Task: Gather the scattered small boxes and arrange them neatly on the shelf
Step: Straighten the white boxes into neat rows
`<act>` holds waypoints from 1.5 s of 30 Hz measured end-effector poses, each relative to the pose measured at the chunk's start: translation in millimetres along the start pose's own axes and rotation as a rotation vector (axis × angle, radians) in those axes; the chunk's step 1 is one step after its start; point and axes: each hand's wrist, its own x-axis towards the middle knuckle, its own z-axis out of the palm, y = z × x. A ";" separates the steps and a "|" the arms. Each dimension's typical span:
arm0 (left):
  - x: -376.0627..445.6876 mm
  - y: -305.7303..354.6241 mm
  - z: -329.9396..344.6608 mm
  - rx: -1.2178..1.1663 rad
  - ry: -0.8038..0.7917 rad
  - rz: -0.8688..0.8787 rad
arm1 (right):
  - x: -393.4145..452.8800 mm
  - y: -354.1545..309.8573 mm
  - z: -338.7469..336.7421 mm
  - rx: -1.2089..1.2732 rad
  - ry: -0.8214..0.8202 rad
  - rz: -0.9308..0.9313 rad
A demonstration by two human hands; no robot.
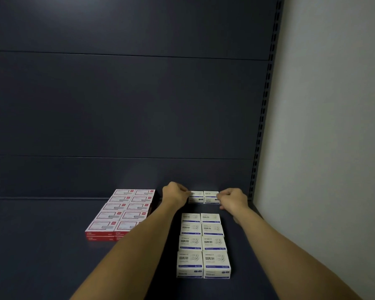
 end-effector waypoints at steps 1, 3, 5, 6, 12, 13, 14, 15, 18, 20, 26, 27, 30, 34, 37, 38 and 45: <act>-0.6 0.1 0.6 0.004 -0.009 -0.001 | 0.3 0.1 1.2 -0.001 -0.002 0.000; -1.6 0.0 1.2 0.009 -0.014 0.000 | 1.2 0.9 2.0 0.001 0.003 -0.002; -2.7 -1.4 0.3 0.015 -0.006 0.000 | 2.1 2.2 1.4 0.009 0.005 -0.006; -3.3 -2.1 -0.6 0.015 -0.004 -0.003 | 2.3 3.1 1.0 0.010 0.006 -0.007; -9.6 -5.3 -6.8 -0.037 -0.043 -0.050 | -0.6 3.6 -0.5 -0.029 -0.002 -0.003; -11.6 -5.8 -8.6 -0.039 -0.058 -0.051 | -2.1 2.7 -0.4 -0.040 -0.012 -0.003; -13.0 -6.3 -10.4 -0.034 -0.077 -0.049 | -3.9 1.4 -0.5 -0.048 -0.021 -0.003; -14.4 -6.3 -12.0 -0.026 -0.095 -0.046 | -5.6 0.1 -0.5 -0.059 -0.027 -0.004; -18.5 -7.1 -16.0 -0.020 -0.124 -0.050 | -10.3 -3.5 -0.7 -0.093 -0.043 0.001; -21.5 -8.5 -17.5 -0.024 -0.134 -0.051 | -13.5 -5.7 -1.1 -0.112 -0.055 0.001; -26.9 -9.9 -18.8 -0.046 -0.149 -0.064 | -22.7 -10.7 -5.0 -0.149 -0.056 0.009; -27.5 -10.0 -19.3 -0.049 -0.152 -0.065 | -24.0 -11.0 -5.5 -0.153 -0.056 0.012; -30.0 -9.8 -21.1 -0.040 -0.159 -0.062 | -26.7 -11.2 -6.8 -0.159 -0.057 0.018; -30.7 -8.7 -23.6 -0.023 -0.171 -0.048 | -28.8 -10.9 -9.4 -0.170 -0.071 0.018; -30.0 -9.1 -26.3 -0.014 -0.179 -0.047 | -32.3 -10.9 -11.9 -0.165 -0.089 0.017; -29.6 -9.6 -27.1 -0.008 -0.184 -0.051 | -33.4 -10.9 -12.3 -0.166 -0.095 0.018; -33.9 -7.0 -34.2 0.068 -0.219 -0.064 | -41.0 -15.2 -15.7 -0.189 -0.134 0.041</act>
